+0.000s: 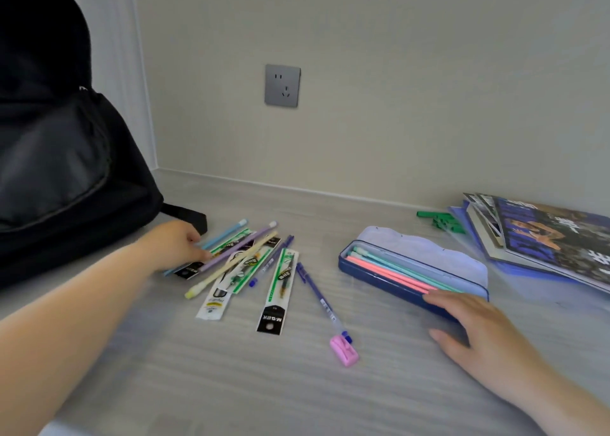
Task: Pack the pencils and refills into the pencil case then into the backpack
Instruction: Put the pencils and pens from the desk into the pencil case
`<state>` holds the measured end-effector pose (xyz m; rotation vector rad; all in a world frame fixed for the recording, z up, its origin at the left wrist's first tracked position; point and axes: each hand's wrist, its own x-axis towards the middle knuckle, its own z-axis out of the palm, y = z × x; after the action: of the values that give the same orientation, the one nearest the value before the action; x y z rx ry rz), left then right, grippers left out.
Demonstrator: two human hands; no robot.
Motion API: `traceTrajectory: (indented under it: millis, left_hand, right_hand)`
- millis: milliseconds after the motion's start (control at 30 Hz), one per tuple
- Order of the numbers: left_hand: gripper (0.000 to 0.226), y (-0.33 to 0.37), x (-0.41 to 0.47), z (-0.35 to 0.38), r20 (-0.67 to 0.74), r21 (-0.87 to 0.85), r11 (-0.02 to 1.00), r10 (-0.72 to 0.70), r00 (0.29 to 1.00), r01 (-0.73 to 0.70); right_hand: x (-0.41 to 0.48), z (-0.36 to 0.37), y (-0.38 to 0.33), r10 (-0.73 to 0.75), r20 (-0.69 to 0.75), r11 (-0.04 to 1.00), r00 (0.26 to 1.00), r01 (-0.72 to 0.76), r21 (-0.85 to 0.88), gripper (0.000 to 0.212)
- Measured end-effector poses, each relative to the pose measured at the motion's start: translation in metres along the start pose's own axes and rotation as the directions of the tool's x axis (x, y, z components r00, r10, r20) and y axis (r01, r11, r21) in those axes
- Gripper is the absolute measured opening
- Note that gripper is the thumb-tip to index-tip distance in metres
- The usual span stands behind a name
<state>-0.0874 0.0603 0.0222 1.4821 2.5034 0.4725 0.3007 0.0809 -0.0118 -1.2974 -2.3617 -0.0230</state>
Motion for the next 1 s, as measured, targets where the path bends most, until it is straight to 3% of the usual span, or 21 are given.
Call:
traceTrajectory:
  millis: [100,233,433,733,1000]
  left_hand:
    - [0.012,0.005,0.001,0.002,0.051,-0.006,0.999,0.041,0.998,-0.041]
    - [0.036,0.015,0.003,0.002,0.098,0.064,0.998,-0.001,0.995,-0.006]
    - [0.025,0.015,-0.003,0.007,-0.146,0.046,0.998,0.044,0.988,-0.038]
    - [0.049,0.036,-0.004,0.017,0.042,0.224,0.969,0.093,0.995,-0.100]
    - [0.020,0.055,-0.003,0.023,0.148,0.281,0.948,0.109,0.983,-0.148]
  right_hand:
    - [0.000,-0.001,-0.002,0.015,0.012,1.000,1.000,-0.015,0.007,0.034]
    - [0.000,-0.003,-0.003,0.030,0.032,1.000,0.999,-0.030,0.004,0.029]
    - [-0.001,-0.006,-0.001,0.050,0.029,0.997,0.998,-0.052,0.049,0.027]
    - [-0.001,-0.010,0.001,0.089,0.018,0.993,0.996,-0.090,0.074,0.021]
    - [-0.001,-0.012,0.005,0.112,0.021,0.989,0.994,-0.113,0.096,0.020]
